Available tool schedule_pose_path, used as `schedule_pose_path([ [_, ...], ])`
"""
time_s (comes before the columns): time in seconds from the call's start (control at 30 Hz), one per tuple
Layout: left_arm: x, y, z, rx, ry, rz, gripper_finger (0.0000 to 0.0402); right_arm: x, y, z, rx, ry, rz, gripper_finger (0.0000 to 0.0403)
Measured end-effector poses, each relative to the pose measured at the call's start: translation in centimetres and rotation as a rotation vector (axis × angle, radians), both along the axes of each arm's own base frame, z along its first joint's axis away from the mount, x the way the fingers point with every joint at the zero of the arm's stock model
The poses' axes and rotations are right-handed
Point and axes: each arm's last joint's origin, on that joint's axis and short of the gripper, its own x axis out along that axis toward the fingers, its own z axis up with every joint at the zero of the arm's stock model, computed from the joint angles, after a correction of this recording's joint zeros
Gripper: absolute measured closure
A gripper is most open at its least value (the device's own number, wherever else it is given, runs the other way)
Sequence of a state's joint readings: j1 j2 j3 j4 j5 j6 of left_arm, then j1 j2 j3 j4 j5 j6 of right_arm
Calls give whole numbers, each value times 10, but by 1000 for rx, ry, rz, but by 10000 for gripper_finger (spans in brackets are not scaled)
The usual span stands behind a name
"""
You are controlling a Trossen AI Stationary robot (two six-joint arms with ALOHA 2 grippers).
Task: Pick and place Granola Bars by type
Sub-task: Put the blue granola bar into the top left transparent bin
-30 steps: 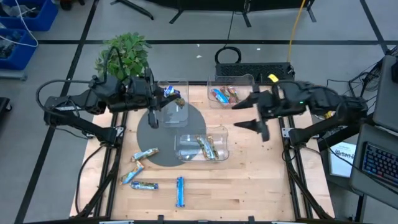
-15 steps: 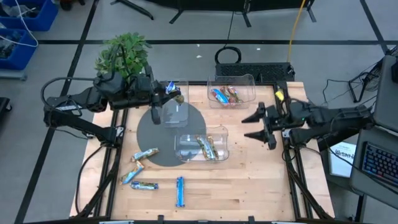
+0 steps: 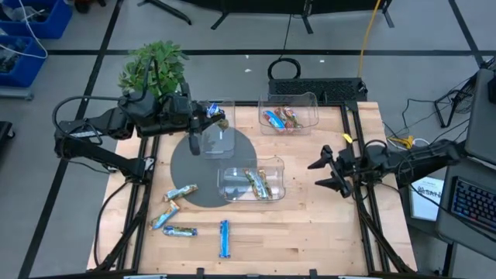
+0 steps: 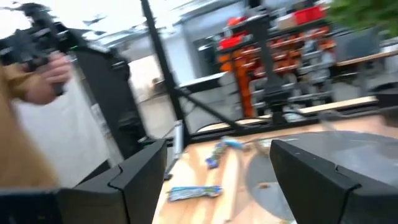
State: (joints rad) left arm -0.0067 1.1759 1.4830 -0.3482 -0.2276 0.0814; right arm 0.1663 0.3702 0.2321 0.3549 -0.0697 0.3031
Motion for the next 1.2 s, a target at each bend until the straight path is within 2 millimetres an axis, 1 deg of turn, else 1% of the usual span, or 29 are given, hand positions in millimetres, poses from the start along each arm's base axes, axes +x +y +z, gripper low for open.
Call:
schedule_pose_path([
  [0.1, 0, 0, 0, 0, 3, 0, 379, -3, 1, -7, 4, 0, -86, 124],
  [0.27, 0, 0, -2, 4, 26, 0, 379, -5, 3, -9, -44, -9, -189, 124],
  [0.53, 0, 0, -2, 11, 25, -1, 379, -13, 1, -10, -48, 5, -185, 124],
  [0.77, 0, 0, -2, 11, 25, -2, 380, -24, -3, -3, -64, -79, -250, 124],
  [1.1, 0, 0, -2, 11, 24, -2, 381, -31, -6, -8, -75, -56, -274, 124],
  [1.2, 0, 0, -2, 11, 23, -2, 381, -31, -6, -12, -58, -90, -275, 124],
])
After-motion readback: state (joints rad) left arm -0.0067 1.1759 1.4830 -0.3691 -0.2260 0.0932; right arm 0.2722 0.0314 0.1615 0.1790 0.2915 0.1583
